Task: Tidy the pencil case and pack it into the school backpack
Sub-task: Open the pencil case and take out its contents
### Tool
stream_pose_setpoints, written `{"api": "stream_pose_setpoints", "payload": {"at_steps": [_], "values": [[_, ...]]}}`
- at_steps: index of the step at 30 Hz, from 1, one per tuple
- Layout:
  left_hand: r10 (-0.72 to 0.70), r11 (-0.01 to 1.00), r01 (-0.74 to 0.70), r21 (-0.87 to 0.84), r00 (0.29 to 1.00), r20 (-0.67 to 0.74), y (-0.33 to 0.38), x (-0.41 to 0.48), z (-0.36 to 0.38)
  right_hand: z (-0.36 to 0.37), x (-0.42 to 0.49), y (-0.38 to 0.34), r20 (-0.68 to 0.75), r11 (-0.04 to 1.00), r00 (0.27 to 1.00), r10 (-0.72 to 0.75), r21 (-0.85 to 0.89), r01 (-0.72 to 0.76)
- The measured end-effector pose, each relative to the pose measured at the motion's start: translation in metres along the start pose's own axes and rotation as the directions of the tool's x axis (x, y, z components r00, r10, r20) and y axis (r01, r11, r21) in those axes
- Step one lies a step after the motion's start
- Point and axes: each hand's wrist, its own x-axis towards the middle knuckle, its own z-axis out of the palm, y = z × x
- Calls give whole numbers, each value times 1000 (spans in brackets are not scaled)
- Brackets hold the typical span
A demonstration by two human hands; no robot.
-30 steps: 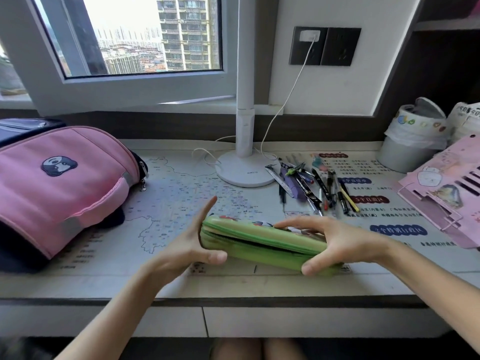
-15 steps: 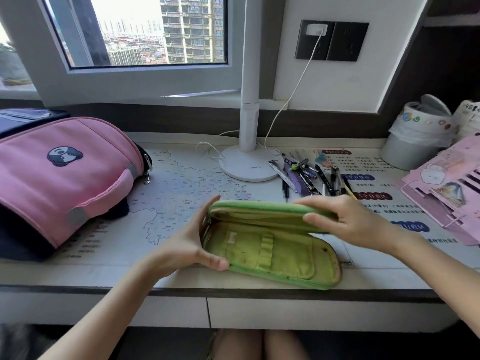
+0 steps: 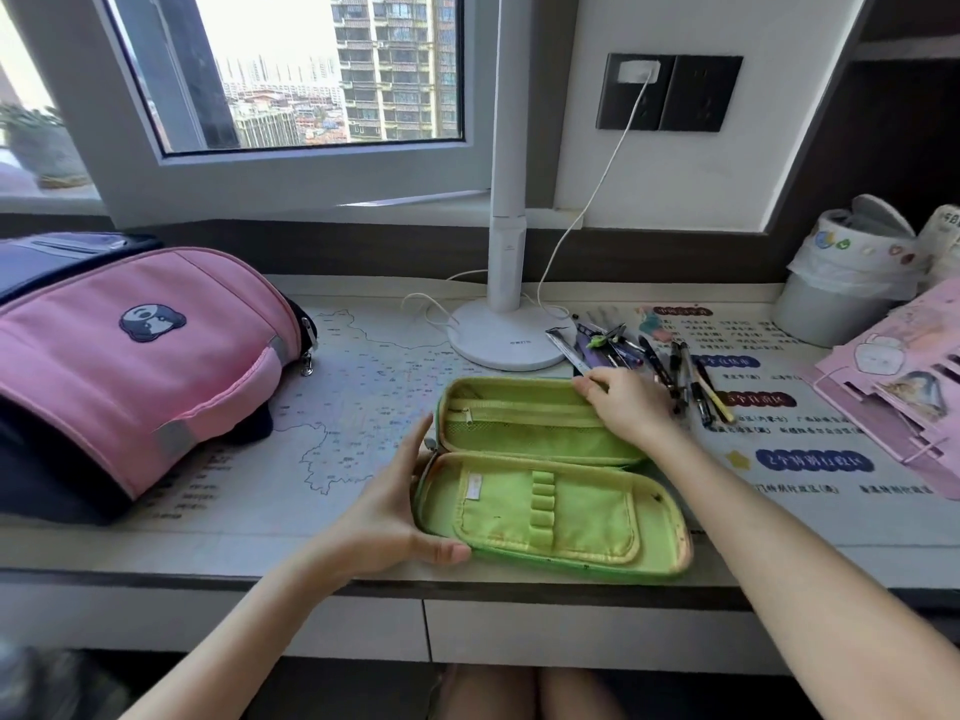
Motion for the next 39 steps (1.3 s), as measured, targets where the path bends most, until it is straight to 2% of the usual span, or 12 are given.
{"api": "stream_pose_setpoints", "payload": {"at_steps": [3, 8, 10, 13, 18, 20, 23, 26, 28, 31, 35, 39], "values": [[-11, 997, 16, 79, 998, -70, 0, -5, 2, 10, 1, -3, -40, 999, 999, 3, -47, -5], [-127, 849, 134, 511, 991, -49, 16, -4, -14, -2, -10, -4, -118, 997, 990, -78, 11, 79], [-131, 854, 138, 501, 990, -48, 30, 4, -22, -11, -20, -2, -203, 990, 971, -125, 46, 137], [16, 880, 80, 468, 980, -197, 39, 31, -30, -24, -37, -7, -288, 974, 940, -182, 81, 213], [317, 879, -57, 473, 812, -491, 42, 66, -19, -31, -59, -1, -361, 974, 922, -138, 121, 193], [382, 866, -137, 481, 802, -460, 45, 70, -9, -32, -60, 19, -378, 991, 924, -49, 96, 92], [484, 784, -262, 562, 826, -289, 49, 80, 5, -36, -54, 55, -376, 991, 918, 127, 74, -107], [497, 693, -295, 657, 857, -139, 49, 96, 16, -37, -41, 74, -360, 977, 909, 212, 82, -195], [482, 594, -284, 753, 875, -50, 48, 108, 26, -36, -29, 75, -353, 983, 918, 180, 42, -176], [418, 487, -238, 841, 908, 15, 44, 123, 35, -28, -7, 67, -272, 991, 962, -22, -135, -16], [473, 490, -266, 830, 881, 3, 35, 131, 32, -21, 23, 58, -94, 920, 995, -30, -391, -9], [502, 579, -275, 767, 862, -71, 32, 131, 15, -22, 48, 63, 74, 922, 995, 74, -386, -40]]}}
